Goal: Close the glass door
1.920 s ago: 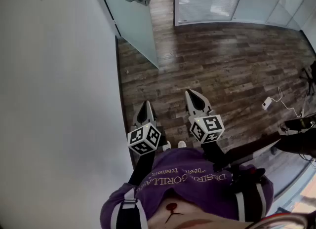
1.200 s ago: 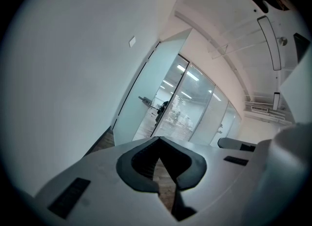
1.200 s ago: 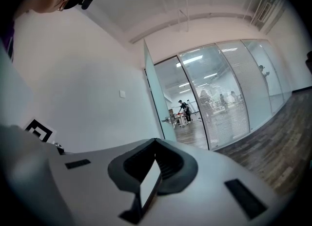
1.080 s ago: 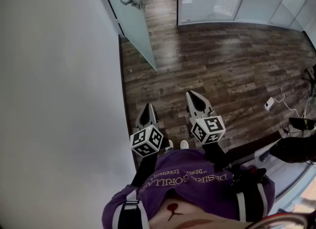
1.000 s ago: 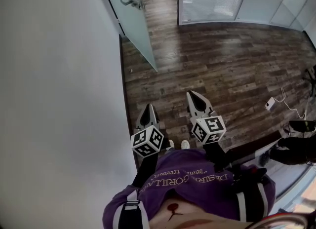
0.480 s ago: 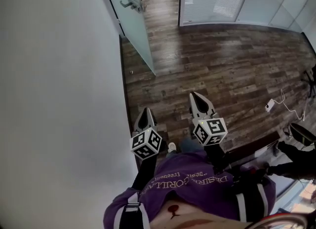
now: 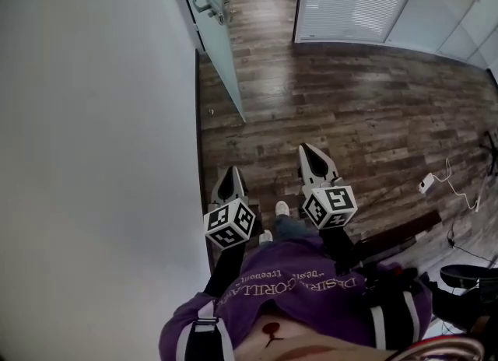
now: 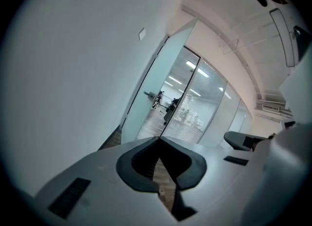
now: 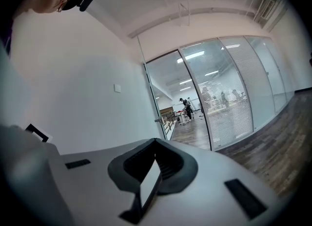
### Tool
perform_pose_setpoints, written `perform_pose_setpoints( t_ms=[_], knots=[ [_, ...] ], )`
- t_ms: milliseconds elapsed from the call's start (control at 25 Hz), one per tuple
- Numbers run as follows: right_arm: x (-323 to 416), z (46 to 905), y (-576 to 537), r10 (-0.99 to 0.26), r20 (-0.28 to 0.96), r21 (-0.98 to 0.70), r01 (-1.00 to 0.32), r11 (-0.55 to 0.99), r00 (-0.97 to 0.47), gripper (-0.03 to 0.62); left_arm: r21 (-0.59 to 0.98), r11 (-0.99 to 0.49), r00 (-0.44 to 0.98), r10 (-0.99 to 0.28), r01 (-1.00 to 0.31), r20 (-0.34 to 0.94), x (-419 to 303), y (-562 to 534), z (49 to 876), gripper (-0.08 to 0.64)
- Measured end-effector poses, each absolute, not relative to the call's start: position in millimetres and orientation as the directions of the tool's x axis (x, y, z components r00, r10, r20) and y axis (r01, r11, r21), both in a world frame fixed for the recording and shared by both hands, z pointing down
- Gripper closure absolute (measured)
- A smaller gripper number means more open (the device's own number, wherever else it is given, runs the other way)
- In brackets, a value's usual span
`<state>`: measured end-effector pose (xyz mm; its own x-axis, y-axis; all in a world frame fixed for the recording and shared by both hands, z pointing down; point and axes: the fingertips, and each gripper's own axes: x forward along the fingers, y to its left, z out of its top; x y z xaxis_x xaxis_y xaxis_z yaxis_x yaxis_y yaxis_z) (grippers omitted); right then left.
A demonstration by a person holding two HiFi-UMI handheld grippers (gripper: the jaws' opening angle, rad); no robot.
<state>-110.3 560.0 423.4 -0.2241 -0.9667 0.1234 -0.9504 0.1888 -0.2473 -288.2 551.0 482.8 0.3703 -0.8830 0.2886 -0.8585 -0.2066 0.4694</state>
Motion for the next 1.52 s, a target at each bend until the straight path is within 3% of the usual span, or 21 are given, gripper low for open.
perform_pose_setpoints(
  t_ms=[640,1040,1520],
  knots=[
    [-65.0,428.9,476.5,-0.936,0.133,-0.247,-0.926,0.286,-0.325,0.603,0.466,-0.144,0.306,-0.905,-0.873,0.294,-232.1,486.2,488.4,0.558],
    [-81.9,440.2,432.5,-0.917,0.146,-0.248,-0.911,0.330,-0.372,0.603,0.463,-0.090,0.256,-0.916,-0.881,0.308,-248.7,449.2,500.2,0.558],
    [-115.2,447.4,332.6,-0.942,0.125,-0.238,-0.931,0.277,-0.312,0.603,0.448,-0.180,0.323,-0.908,-0.876,0.266,-280.0,331.6,501.2,0.558]
  ],
)
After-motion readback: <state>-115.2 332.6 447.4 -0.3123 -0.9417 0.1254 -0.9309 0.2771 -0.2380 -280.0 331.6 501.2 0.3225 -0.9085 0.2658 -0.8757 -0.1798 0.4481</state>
